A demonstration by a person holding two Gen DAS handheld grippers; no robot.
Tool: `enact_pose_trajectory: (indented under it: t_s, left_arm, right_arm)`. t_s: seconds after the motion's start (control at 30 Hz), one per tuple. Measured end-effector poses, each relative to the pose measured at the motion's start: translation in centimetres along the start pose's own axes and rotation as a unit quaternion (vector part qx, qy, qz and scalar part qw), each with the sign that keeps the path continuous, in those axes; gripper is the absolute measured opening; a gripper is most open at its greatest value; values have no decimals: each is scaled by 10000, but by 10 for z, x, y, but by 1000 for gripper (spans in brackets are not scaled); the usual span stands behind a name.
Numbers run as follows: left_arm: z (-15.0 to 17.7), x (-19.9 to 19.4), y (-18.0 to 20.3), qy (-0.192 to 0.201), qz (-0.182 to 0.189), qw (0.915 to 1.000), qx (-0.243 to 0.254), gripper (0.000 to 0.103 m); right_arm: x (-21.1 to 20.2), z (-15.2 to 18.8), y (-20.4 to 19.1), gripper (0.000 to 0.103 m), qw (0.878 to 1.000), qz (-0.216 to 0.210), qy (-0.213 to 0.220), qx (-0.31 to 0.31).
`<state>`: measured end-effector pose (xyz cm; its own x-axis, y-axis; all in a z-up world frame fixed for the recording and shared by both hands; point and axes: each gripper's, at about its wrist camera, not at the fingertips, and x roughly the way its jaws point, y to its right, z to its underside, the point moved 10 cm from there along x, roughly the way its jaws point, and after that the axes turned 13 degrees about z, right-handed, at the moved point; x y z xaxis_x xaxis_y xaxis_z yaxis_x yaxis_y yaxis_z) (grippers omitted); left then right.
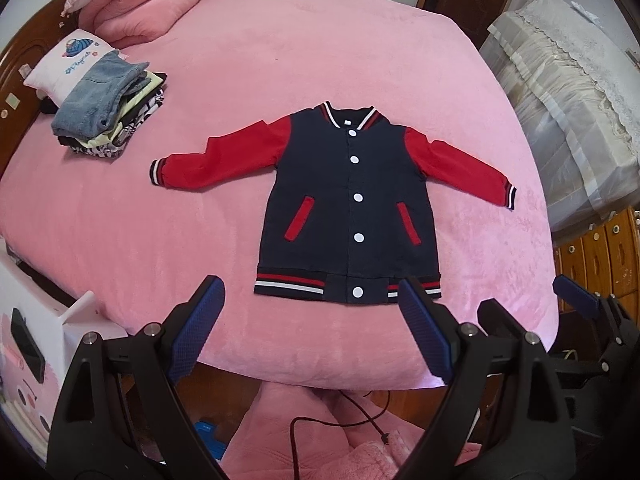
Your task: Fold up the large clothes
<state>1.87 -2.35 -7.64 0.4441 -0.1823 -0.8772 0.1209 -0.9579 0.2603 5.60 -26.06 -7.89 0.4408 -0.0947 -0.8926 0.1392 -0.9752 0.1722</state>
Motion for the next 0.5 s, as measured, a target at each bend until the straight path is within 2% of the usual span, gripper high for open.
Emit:
enact_pose_trajectory:
  t_s: [0.1,0.23,0.33,0.5]
  left_arm:
    - [7,-2,3,20,97,9999,-64,87]
    - [11,-7,-5,57,164,9995,-250,87]
    - [15,-7,-19,25,112,9989,-457,87]
    - [19,2,-51,-103,352,9944,-989,87]
  right_arm:
    - [3,1,7,103,9999,122,-9,55]
    - [12,3,6,103,9995,-78,-202,229]
    - [16,2,0,103,9991,-174,-264,281]
    - [16,-4,-20,103,9993,-270,-150,214]
